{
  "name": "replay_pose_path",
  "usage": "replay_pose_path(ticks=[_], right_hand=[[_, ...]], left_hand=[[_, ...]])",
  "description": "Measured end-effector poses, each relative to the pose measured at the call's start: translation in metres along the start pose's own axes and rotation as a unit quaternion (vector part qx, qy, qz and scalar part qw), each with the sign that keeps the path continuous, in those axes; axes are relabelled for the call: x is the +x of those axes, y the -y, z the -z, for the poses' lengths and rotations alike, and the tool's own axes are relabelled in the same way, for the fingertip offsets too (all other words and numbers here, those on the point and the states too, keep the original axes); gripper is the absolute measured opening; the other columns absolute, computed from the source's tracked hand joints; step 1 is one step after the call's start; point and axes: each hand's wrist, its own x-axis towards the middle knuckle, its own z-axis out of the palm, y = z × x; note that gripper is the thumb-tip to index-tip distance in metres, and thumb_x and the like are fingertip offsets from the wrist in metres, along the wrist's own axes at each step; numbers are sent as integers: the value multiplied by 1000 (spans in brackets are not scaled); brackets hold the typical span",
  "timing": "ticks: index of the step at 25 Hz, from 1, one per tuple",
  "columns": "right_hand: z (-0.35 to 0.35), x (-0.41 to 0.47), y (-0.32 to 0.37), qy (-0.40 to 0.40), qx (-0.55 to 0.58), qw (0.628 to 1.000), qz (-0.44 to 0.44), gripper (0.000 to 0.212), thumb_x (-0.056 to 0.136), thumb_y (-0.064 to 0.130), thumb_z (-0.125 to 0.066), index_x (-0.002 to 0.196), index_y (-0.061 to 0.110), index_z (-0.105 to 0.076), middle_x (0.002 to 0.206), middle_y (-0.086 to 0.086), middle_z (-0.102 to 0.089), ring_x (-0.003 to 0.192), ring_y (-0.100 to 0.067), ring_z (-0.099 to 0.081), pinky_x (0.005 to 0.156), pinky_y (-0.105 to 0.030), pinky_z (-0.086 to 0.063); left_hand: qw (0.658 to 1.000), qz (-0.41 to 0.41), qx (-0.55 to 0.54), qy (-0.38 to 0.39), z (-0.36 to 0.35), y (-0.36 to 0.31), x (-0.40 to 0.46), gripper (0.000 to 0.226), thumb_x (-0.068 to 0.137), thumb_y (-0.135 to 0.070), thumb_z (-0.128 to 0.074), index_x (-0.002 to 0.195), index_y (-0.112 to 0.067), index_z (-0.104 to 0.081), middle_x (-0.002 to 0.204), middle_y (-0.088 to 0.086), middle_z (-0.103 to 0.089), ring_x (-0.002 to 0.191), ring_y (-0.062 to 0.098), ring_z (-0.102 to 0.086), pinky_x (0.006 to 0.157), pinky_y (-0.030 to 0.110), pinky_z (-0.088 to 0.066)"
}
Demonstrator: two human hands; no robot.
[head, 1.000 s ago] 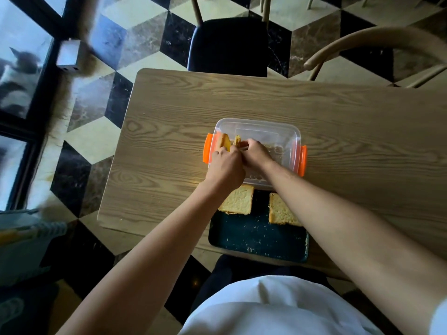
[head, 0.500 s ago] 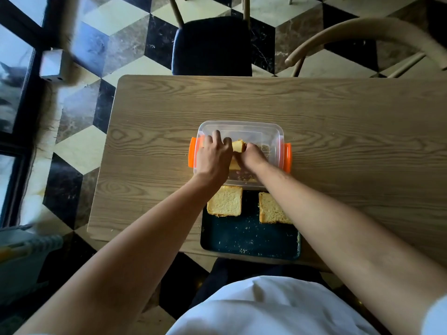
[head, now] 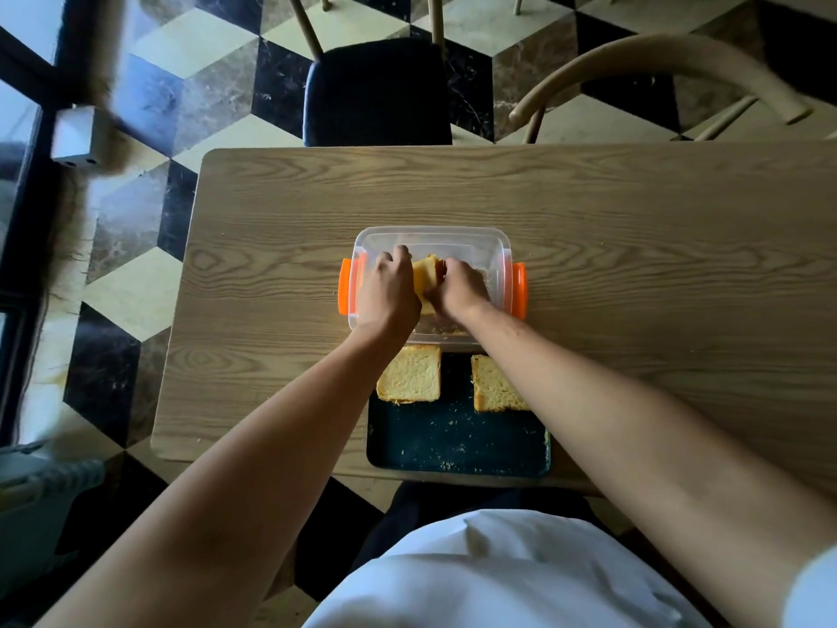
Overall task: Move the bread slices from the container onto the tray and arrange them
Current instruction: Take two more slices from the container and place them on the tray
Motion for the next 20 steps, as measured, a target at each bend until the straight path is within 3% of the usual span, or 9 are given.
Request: replay_pose_path(ticks=[2, 4, 8, 12, 14, 16, 18, 20], right_hand=[[12, -16, 6, -18, -1, 1000, 22, 27, 81, 19, -71, 105, 9, -63, 98, -8, -68, 87, -28, -64, 70, -31, -45], [27, -37, 8, -40, 22, 998, 49, 31, 79, 21, -73, 106, 10, -63, 101, -7, -71, 90, -27, -66, 72, -31, -47], [62, -91, 2, -78, 86, 989, 93, 29, 79, 22, -73, 104, 10, -65, 96, -5, -73, 86, -24, -68, 74, -38, -55], [85, -154, -35, -61, 232, 967, 85, 22, 81, 17, -72, 103, 15, -70, 104, -15, -75, 93, -24, -71, 85, -44, -56], [83, -177, -67, -33, 308, 950, 44, 25, 79, 18, -72, 104, 17, -70, 111, -19, -72, 105, -37, -68, 94, -52, -52], [70, -189, -105, -14, 358, 934, -10, 26, 81, 11, -69, 107, 16, -68, 115, -21, -71, 112, -39, -65, 102, -55, -48], [50, -195, -138, -6, 369, 927, -68, 26, 88, 2, -63, 111, 13, -66, 115, -18, -70, 115, -39, -63, 105, -55, -46], [31, -196, -162, -3, 353, 929, -112, 29, 90, 1, -60, 118, 8, -62, 115, -17, -70, 112, -35, -64, 103, -52, -48]], left_hand=[[999, -14, -9, -32, 9, -4, -3, 39, 76, 9, -56, 112, -5, -54, 106, 21, -63, 88, 35, -58, 64, 35, -35], [997, -12, -46, -65, 24, -6, -10, 40, 75, 4, -56, 114, -8, -57, 109, 18, -65, 96, 36, -60, 67, 33, -35], [967, 17, -231, -104, 59, 8, -39, 37, 77, -5, -64, 111, -19, -66, 101, 2, -72, 86, 21, -67, 73, 35, -55], [851, 74, -511, -92, 85, 39, -94, 42, 69, 11, -69, 105, -12, -71, 93, 9, -72, 81, 19, -68, 67, 36, -61], [798, 110, -587, -74, 82, 56, -125, 42, 72, 15, -70, 105, -12, -70, 96, 13, -73, 84, 22, -70, 72, 38, -61], [749, 154, -645, -22, 60, 69, -156, 43, 72, 15, -72, 108, -9, -68, 96, 11, -75, 87, 24, -70, 78, 43, -60], [722, 198, -662, 31, 28, 80, -178, 46, 68, 10, -75, 109, -7, -67, 95, 9, -77, 89, 26, -71, 80, 44, -59], [719, 238, -649, 76, -5, 89, -190, 44, 70, 11, -76, 109, -6, -67, 100, 14, -76, 95, 33, -71, 79, 45, -59]])
